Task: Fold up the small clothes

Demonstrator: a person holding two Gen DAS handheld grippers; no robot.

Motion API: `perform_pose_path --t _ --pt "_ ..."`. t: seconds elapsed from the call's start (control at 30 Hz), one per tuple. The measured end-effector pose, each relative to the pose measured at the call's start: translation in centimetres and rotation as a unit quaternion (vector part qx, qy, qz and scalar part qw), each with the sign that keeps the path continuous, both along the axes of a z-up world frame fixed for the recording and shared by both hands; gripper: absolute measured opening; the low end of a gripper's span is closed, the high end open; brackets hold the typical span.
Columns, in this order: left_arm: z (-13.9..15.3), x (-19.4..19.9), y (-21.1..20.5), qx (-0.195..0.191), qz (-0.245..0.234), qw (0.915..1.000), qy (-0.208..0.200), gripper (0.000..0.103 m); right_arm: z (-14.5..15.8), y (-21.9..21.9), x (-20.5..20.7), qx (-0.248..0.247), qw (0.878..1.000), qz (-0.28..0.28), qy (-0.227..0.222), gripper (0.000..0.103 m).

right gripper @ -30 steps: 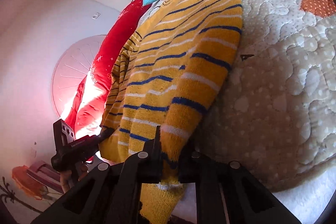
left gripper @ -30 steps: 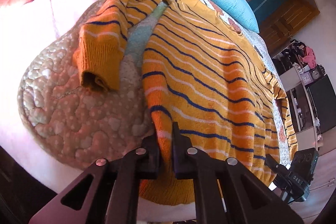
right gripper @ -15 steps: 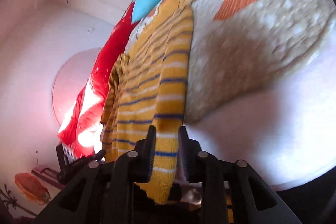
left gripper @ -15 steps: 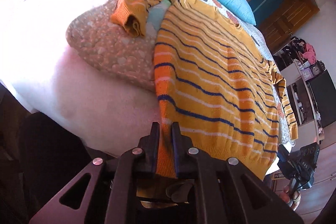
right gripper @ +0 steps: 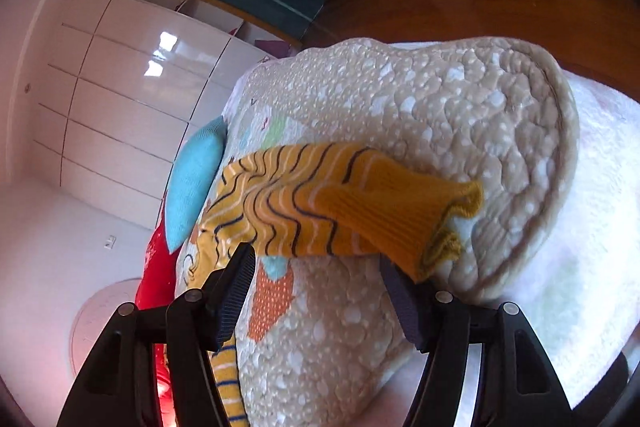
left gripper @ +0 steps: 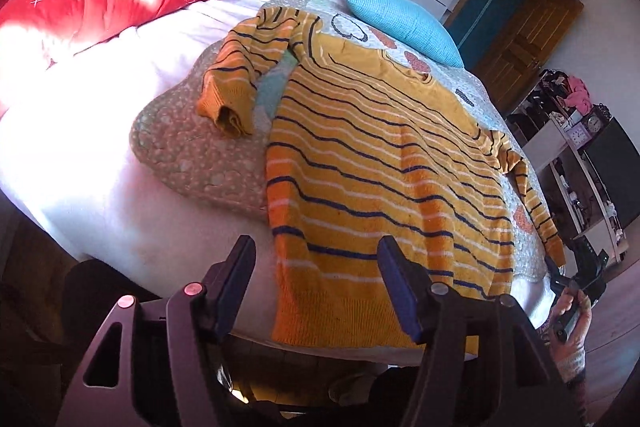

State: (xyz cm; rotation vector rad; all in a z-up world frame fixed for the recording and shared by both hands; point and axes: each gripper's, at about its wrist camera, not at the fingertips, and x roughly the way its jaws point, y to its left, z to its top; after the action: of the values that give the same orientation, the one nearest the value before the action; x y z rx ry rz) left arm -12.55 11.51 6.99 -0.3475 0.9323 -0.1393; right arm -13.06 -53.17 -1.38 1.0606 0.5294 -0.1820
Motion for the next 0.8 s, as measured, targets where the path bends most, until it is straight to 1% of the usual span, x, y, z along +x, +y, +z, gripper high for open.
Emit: perform_pose_path --t 0.03,0.07,0.1,0.13,0.17,0.2,0.27,0.37,0.43,0.47,0.5,0.53,0.57,0.6,0.63,0.67,0.7,0.8 --pt "-0.1 0.0 -0.3 0.001 -0.002 1.0000 0.001 0.062 0.2 -0.3 0.5 -0.008 1.000 -0.008 0.001 0.071" --pt "-0.1 0.0 -0.5 0.001 -0.005 1.0000 0.002 0.062 0.4 -0.6 0.9 -0.012 1.000 -0.014 0.005 0.064" --pt "-0.1 -0.1 -0.6 0.001 -0.006 1.0000 0.002 0.062 0.6 -1.1 1.0 -0.015 1.000 -0.018 0.009 0.033" --pt "0.0 -0.1 -0.7 0.000 -0.007 1.0000 0.002 0.062 0.9 -1.5 1.4 -0.015 1.000 -0.012 0.010 0.017" --pt "0.1 -0.1 -0.8 -0.001 -0.008 1.0000 0.002 0.062 1.2 -2.0 1.5 -0.019 1.000 -0.011 0.013 0.012" --pt "0.1 -0.2 -0.8 -0.001 -0.008 1.0000 0.003 0.062 2.0 -2.8 1.4 -0.034 0.999 -0.019 0.012 0.011" --pt "0.3 -0.2 -0.8 0.001 -0.010 0.9999 0.003 0.062 3.9 -3.9 0.4 -0.065 0.997 -0.037 0.003 0.004" --pt "0.3 -0.2 -0.7 0.000 -0.007 1.0000 0.003 0.062 6.5 -6.6 -2.2 -0.087 0.993 -0.076 -0.012 0.003" --pt "0.3 -0.2 -0.7 -0.007 -0.007 0.9999 0.004 0.062 7.6 -8.3 -3.6 -0.101 0.990 -0.101 -0.008 0.003" --pt "0.3 -0.1 -0.8 -0.009 -0.008 0.9999 0.003 0.062 8.0 -8.9 -4.1 -0.101 0.990 -0.103 -0.009 0.005" --pt "0.4 0.0 -0.9 -0.009 -0.010 0.9999 0.003 0.062 8.2 -9.0 -4.5 -0.092 0.991 -0.091 -0.020 0.006" --pt "0.4 0.1 -1.1 -0.009 -0.012 0.9999 0.002 0.063 8.2 -8.9 -4.8 -0.079 0.994 -0.070 -0.037 0.006" --pt "0.5 0.2 -1.4 -0.009 -0.014 0.9999 0.000 0.066 8.0 -8.7 -4.9 -0.069 0.995 -0.048 -0.045 0.009" --pt "0.5 0.3 -1.7 -0.010 -0.017 0.9998 -0.001 0.068 7.8 -8.0 -4.7 -0.062 0.997 -0.026 -0.047 0.031" --pt "0.4 0.4 -1.9 -0.012 -0.019 0.9997 -0.002 0.071 7.3 -7.2 -4.4 -0.055 0.997 -0.011 -0.046 0.047" --pt "0.3 0.7 -2.3 -0.014 -0.023 0.9996 0.000 0.071 6.7 -6.4 -3.7 -0.048 0.998 -0.001 -0.046 0.070" --pt "0.2 0.9 -2.6 -0.015 -0.029 0.9995 0.003 0.071 5.9 -5.7 -3.1 -0.042 0.998 0.006 -0.042 0.072" --pt "0.0 1.4 -3.7 -0.010 -0.044 0.9990 0.006 0.071 3.0 -4.8 -0.4 -0.025 1.000 0.016 -0.006 0.072"
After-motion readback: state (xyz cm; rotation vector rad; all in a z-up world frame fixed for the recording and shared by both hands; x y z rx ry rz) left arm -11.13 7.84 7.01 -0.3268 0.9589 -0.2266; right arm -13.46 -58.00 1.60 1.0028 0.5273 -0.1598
